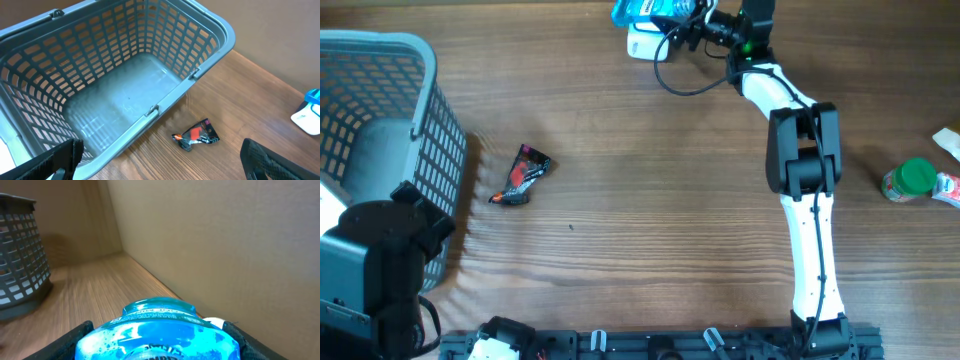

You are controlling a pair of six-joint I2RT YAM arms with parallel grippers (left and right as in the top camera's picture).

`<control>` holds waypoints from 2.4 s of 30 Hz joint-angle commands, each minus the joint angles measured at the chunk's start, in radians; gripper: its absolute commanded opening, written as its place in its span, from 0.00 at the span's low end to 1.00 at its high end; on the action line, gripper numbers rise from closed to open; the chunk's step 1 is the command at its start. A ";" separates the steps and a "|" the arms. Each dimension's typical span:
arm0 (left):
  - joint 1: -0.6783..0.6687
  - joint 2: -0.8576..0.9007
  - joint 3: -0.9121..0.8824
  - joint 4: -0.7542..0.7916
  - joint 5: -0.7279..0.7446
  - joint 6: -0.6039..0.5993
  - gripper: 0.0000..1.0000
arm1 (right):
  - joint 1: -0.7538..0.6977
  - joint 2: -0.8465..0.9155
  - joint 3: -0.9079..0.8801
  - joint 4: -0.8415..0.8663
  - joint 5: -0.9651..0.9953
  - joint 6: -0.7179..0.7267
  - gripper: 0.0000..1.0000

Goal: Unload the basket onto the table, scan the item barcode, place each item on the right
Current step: 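Hold the bottle label against the scanner window with the right gripper, then carry the bottle to the table's right edge and release it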

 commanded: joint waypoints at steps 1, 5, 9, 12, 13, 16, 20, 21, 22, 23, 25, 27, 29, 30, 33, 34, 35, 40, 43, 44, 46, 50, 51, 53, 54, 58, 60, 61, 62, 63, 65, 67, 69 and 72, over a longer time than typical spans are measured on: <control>0.005 0.001 0.006 0.000 0.005 -0.021 1.00 | 0.023 -0.006 0.026 0.021 0.002 0.003 0.42; 0.005 0.001 0.006 0.000 0.005 -0.021 1.00 | 0.048 -0.006 0.026 0.032 0.003 -0.021 0.42; 0.005 0.001 0.006 0.000 0.005 -0.021 1.00 | 0.043 -0.006 0.026 0.026 0.006 -0.022 0.42; 0.005 0.001 0.006 0.000 0.005 -0.021 1.00 | 0.039 -0.006 0.026 0.027 0.006 -0.019 0.46; 0.005 0.001 0.006 0.000 0.005 -0.020 1.00 | 0.039 -0.006 0.027 0.032 -0.007 -0.018 0.48; 0.005 0.001 0.006 0.000 0.005 -0.020 1.00 | 0.039 -0.006 0.031 0.152 -0.126 0.074 0.50; 0.005 0.001 0.006 0.000 0.005 -0.012 1.00 | 0.031 -0.016 0.036 0.388 -0.174 0.361 0.55; 0.005 0.001 0.005 0.000 0.005 -0.012 1.00 | 0.027 -0.022 0.036 0.398 -0.185 0.391 0.56; 0.005 0.001 0.003 0.000 0.005 -0.012 1.00 | 0.020 -0.033 0.037 0.409 -0.200 0.430 0.56; 0.005 0.001 0.003 0.000 0.004 -0.012 1.00 | 0.011 -0.047 0.037 0.418 -0.212 0.482 0.57; 0.005 0.001 0.003 0.000 0.004 0.011 1.00 | -0.011 -0.083 0.037 0.418 -0.235 0.591 0.56; 0.005 0.001 0.002 0.000 0.004 0.014 1.00 | -0.026 -0.119 0.037 0.401 -0.255 0.712 0.55; 0.005 0.001 0.002 -0.001 0.004 0.014 1.00 | -0.032 -0.139 0.037 0.368 -0.274 0.781 0.54; 0.005 0.001 0.002 0.000 0.004 0.014 1.00 | -0.035 -0.151 0.037 0.349 -0.286 0.798 0.52; 0.005 0.001 0.002 0.000 0.004 0.014 1.00 | -0.050 -0.198 0.037 0.321 -0.343 0.896 0.51; 0.005 0.001 0.002 0.000 0.004 0.014 1.00 | -0.063 -0.222 0.037 0.313 -0.354 0.954 0.50; 0.005 0.001 0.002 0.000 0.004 0.014 1.00 | -0.081 -0.241 0.037 0.292 -0.354 1.006 0.50; 0.005 0.001 0.002 0.000 -0.018 0.014 1.00 | -0.191 -0.317 0.037 0.082 -0.369 1.147 0.44; 0.005 0.001 0.002 0.000 -0.018 0.013 1.00 | -0.257 -0.326 0.037 0.076 -0.359 1.294 0.45; 0.005 0.001 0.002 0.000 -0.018 0.013 1.00 | -0.283 -0.326 0.037 0.043 -0.349 1.315 0.45; 0.005 0.001 0.002 0.000 -0.018 0.013 1.00 | -0.324 -0.326 0.037 -0.071 -0.333 1.271 0.43; 0.005 0.001 0.002 0.000 -0.018 0.013 1.00 | -0.396 -0.326 0.037 -0.403 -0.281 1.048 0.38; 0.005 0.001 0.002 0.000 -0.018 0.013 1.00 | -0.409 -0.326 0.037 -0.601 -0.201 0.898 0.38; 0.005 0.001 0.002 0.000 -0.018 0.013 1.00 | -0.409 -0.326 0.037 -0.774 -0.089 0.763 0.38; 0.005 0.001 0.002 0.000 -0.018 0.013 1.00 | -0.407 -0.326 0.037 -0.856 -0.027 0.695 0.38; 0.005 0.001 0.002 0.000 -0.018 0.013 1.00 | -0.409 -0.354 0.037 -1.142 0.202 0.464 0.38; 0.005 0.001 0.002 0.000 -0.018 0.013 1.00 | -0.410 -0.405 0.037 -1.263 0.363 0.372 0.38; 0.005 0.001 0.002 0.000 -0.018 0.013 1.00 | -0.410 -0.443 0.037 -1.318 0.470 0.332 0.38; 0.005 0.001 0.002 0.000 -0.018 0.013 1.00 | -0.410 -0.472 0.037 -1.354 0.552 0.308 0.39; 0.005 0.001 0.002 0.001 -0.018 0.013 1.00 | -0.410 -0.509 0.037 -1.401 0.666 0.271 0.39; 0.005 0.002 0.002 0.011 -0.018 0.013 1.00 | -0.410 -0.568 0.037 -1.481 0.982 0.193 0.40; 0.005 0.002 0.002 0.026 -0.018 0.013 1.00 | -0.420 -0.574 0.037 -1.526 1.167 0.175 0.40; 0.005 0.006 0.002 0.034 -0.018 0.013 1.00 | -0.439 -0.573 0.037 -1.566 1.297 0.151 0.41; 0.005 0.020 0.002 0.034 -0.018 0.013 1.00 | -0.467 -0.573 0.036 -1.574 1.434 0.076 0.45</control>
